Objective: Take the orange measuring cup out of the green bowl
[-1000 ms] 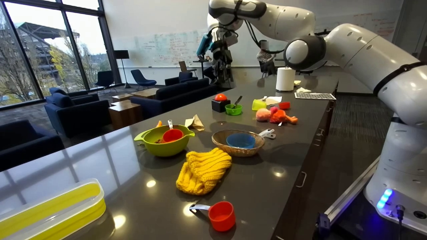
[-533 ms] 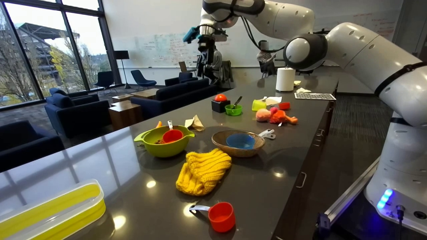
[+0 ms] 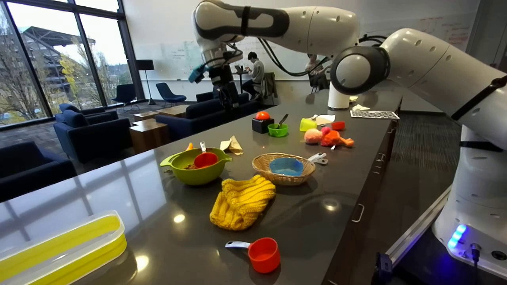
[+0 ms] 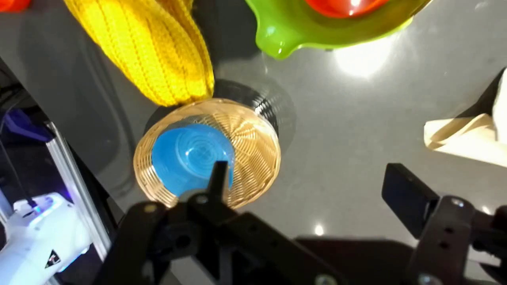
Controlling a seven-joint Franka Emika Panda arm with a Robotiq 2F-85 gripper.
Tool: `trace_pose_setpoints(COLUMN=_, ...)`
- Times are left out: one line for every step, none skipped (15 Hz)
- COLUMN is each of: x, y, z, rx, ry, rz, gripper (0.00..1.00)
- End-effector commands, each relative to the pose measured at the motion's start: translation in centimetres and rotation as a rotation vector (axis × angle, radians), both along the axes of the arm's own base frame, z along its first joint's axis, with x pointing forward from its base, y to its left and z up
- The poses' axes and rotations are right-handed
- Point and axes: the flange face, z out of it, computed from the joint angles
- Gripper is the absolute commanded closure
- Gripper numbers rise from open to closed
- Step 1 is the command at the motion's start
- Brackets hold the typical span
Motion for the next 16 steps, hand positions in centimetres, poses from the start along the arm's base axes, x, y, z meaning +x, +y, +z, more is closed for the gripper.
trace_pose_setpoints(x=-0.6, y=-0.4, z=-0.2, rx=-0.146, ry=-0.028, rz=0.015, gripper=0.00)
trace_pose_setpoints(x=-0.6, y=-0.6, z=-0.2, rx=-0.167, ry=-0.035, rz=0.019, gripper=0.00)
trace_pose_setpoints(x=-0.2, y=-0.6, z=0.1, rx=-0.178, ry=-0.065, rz=0.030, gripper=0.00)
trace_pose_setpoints(x=0.3, y=-0.7, z=0.6, rx=-0.184, ry=-0.104, rz=0.036, gripper=0.00)
trace_pose_setpoints(x=0.7, y=-0.8, z=1.0, rx=-0.179, ry=-0.133, rz=0.044, gripper=0.00)
trace_pose_setpoints(x=0.8, y=-0.9, z=1.2, rx=-0.168, ry=-0.135, rz=0.062, gripper=0.00)
trace_pose_setpoints(x=0.4, y=-1.2, z=1.1, rx=-0.149, ry=-0.081, rz=0.112, gripper=0.00)
trace_pose_setpoints(x=-0.3, y=-1.6, z=0.9, rx=-0.126, ry=0.000, rz=0.169, gripper=0.00)
trace_pose_setpoints(x=-0.7, y=-1.9, z=1.0, rx=-0.118, ry=0.038, rz=0.202, gripper=0.00)
trace_pose_setpoints(x=-1.0, y=-2.4, z=1.1, rx=-0.113, ry=0.076, rz=0.245, gripper=0.00)
trace_pose_setpoints(x=-1.4, y=-3.0, z=1.1, rx=-0.119, ry=0.123, rz=0.280, gripper=0.00)
trace_pose_setpoints(x=-0.6, y=-2.0, z=-0.1, rx=-0.147, ry=0.055, rz=0.222, gripper=0.00)
trace_pose_setpoints(x=-0.7, y=-2.2, z=0.0, rx=-0.149, ry=0.065, rz=0.230, gripper=0.00)
trace_pose_setpoints(x=-0.7, y=-2.2, z=-0.1, rx=-0.149, ry=0.063, rz=0.229, gripper=0.00)
trace_pose_setpoints(x=-0.6, y=-2.1, z=-0.2, rx=-0.149, ry=0.064, rz=0.230, gripper=0.00)
trace_pose_setpoints(x=-0.6, y=-2.1, z=-0.4, rx=-0.150, ry=0.066, rz=0.230, gripper=0.00)
